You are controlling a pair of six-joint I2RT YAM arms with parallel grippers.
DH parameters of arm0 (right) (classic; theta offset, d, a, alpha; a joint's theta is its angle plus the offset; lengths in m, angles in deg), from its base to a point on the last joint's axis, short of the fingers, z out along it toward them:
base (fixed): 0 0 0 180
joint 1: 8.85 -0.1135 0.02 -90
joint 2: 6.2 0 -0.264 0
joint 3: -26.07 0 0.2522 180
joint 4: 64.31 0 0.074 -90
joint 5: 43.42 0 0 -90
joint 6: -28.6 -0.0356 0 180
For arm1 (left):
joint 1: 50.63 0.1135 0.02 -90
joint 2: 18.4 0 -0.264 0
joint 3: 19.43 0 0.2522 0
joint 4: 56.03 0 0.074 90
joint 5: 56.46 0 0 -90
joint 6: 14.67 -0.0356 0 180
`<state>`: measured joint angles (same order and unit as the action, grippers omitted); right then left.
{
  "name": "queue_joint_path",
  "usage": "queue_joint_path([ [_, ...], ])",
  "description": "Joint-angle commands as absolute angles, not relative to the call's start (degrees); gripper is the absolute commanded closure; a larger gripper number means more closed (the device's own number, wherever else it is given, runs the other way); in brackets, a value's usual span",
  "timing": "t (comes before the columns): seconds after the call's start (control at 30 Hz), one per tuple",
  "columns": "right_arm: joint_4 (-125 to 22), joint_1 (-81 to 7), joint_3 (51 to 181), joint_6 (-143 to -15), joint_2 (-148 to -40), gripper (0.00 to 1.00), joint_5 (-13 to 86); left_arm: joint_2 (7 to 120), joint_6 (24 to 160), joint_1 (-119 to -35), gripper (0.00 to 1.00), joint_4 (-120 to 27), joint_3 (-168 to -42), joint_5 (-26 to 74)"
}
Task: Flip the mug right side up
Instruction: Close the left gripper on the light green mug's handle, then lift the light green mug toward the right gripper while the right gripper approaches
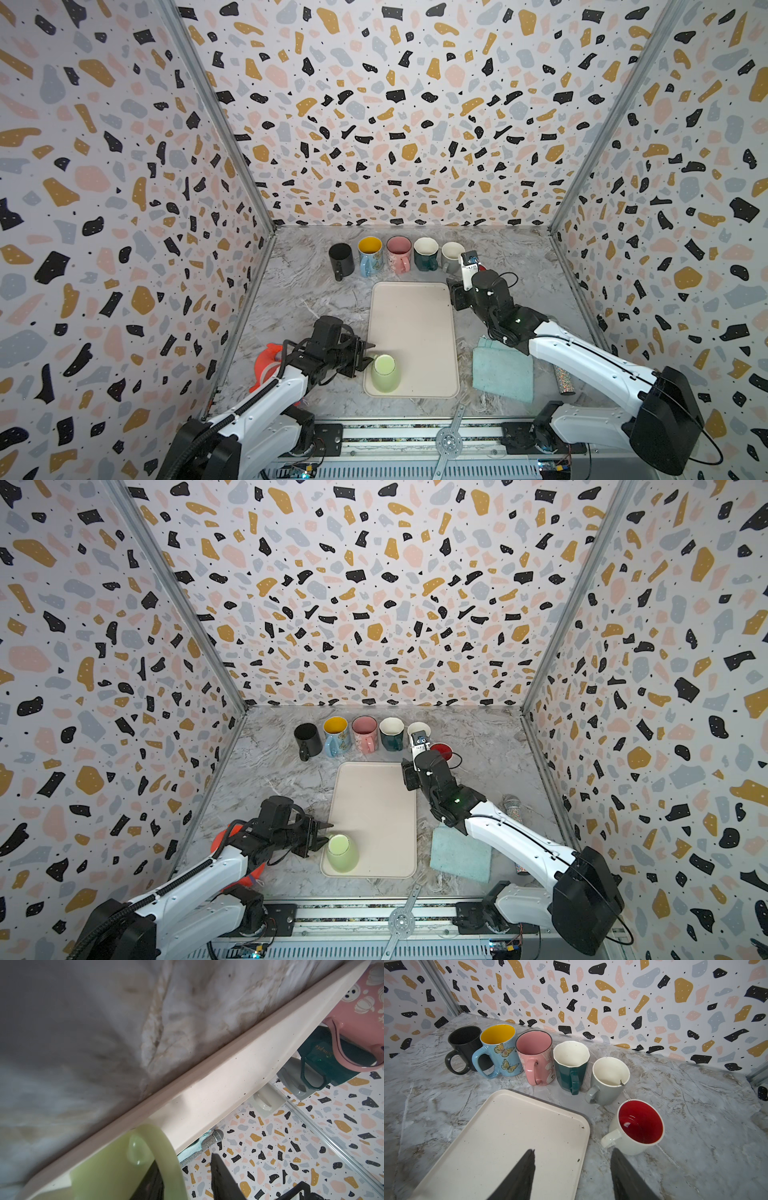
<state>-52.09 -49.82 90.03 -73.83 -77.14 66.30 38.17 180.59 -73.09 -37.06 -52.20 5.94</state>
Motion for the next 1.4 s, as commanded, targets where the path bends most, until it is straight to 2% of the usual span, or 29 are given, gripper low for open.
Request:
queue_joint_path([
  [0.0, -51.5, -49.6, 92.9, -74.4, -77.2, 0.41, 66.0, 38.8, 181.1, -74.1, 0.66, -40.3, -53.0, 5.0],
  [0.2, -51.3, -49.4, 92.9, -74.4, -77.4, 0.41, 66.1, 40.0, 181.4, -75.0, 0.79, -42.9, -52.7, 4.6],
  [0.37, -50.8, -49.3, 93.0, -74.2, -77.5, 0.41, 66.1, 40.2, 181.3, -75.0, 1.0, -47.2, -52.6, 5.2],
  [0.47, -50.3, -49.2, 93.2, -73.9, -77.1, 0.4, 66.2, 40.8, 178.7, -75.0, 1.0, -52.3, -53.7, 6.4],
  [0.57, -49.7, -49.2, 93.3, -73.7, -76.4, 0.41, 66.4, 43.8, 170.3, -75.0, 1.0, -51.8, -59.0, 7.5],
  [0.73, -49.1, -49.1, 93.9, -72.7, -74.9, 0.53, 64.8, 50.1, 149.6, -75.0, 1.0, -46.1, -73.6, 8.4],
  [0.93, -47.0, -48.9, 97.2, -70.6, -74.0, 0.56, 58.3, 50.2, 126.6, -75.4, 1.0, -37.7, -87.0, 16.3],
  [1.07, -44.9, -48.9, 101.2, -69.6, -75.3, 0.55, 51.3, 48.1, 115.0, -77.2, 1.0, -38.6, -88.4, 21.5],
  [1.37, -38.8, -48.8, 110.9, -69.2, -80.7, 0.48, 40.8, 44.6, 99.2, -83.2, 1.0, -47.8, -85.3, 29.9],
])
